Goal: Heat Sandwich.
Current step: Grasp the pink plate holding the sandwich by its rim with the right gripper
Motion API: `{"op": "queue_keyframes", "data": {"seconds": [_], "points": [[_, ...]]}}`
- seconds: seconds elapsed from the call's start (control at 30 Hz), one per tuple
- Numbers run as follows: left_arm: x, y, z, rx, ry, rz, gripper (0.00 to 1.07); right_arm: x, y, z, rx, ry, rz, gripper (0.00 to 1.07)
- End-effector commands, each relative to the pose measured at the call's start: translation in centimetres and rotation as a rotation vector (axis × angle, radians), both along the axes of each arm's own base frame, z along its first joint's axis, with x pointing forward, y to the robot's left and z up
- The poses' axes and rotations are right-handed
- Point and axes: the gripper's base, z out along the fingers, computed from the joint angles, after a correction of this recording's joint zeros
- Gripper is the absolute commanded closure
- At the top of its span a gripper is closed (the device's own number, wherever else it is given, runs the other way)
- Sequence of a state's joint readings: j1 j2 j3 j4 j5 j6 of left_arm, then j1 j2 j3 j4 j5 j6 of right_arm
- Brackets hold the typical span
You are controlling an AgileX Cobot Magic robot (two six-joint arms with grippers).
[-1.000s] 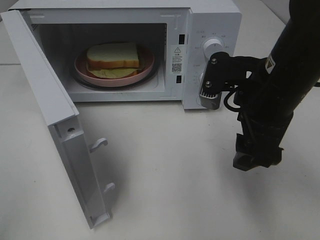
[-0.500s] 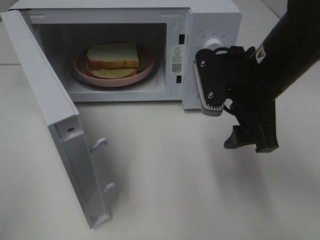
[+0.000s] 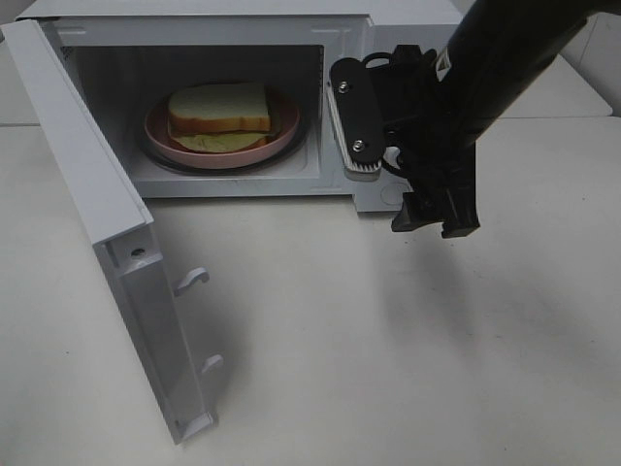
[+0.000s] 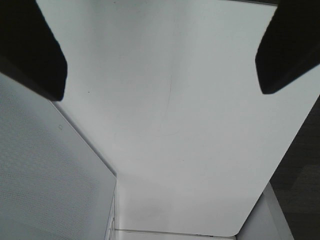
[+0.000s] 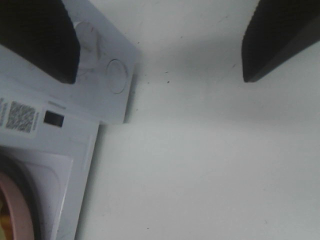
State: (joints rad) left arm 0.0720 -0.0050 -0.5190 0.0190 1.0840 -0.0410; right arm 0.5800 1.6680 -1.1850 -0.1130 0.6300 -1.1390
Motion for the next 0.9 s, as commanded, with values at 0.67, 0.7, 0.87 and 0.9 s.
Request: {"op": "queue_keyframes", "data": {"seconds": [0.67,0.7,0.87,0.9], "points": [[-0.2,-0.1,0.0,-0.002,-0.028,0.002,0.09,4.9,7.7,-2.1,0.083,-0.114,0.070,0.26],[-0.2,-0.1,0.0,-0.002,-0.028,0.002,0.09,5.1,8.1,-2.4,0.088,-0.115,0.071,0.26],[-0.2,-0.1,0.0,-0.002,-0.028,0.002,0.09,6.4,9.3,-3.4,0.089,-0.121,0.070,0.27],[-0.2,-0.1,0.0,-0.002,-0.028,0.002,0.09,6.4,9.3,-3.4,0.089,-0.121,0.070,0.27]]}}
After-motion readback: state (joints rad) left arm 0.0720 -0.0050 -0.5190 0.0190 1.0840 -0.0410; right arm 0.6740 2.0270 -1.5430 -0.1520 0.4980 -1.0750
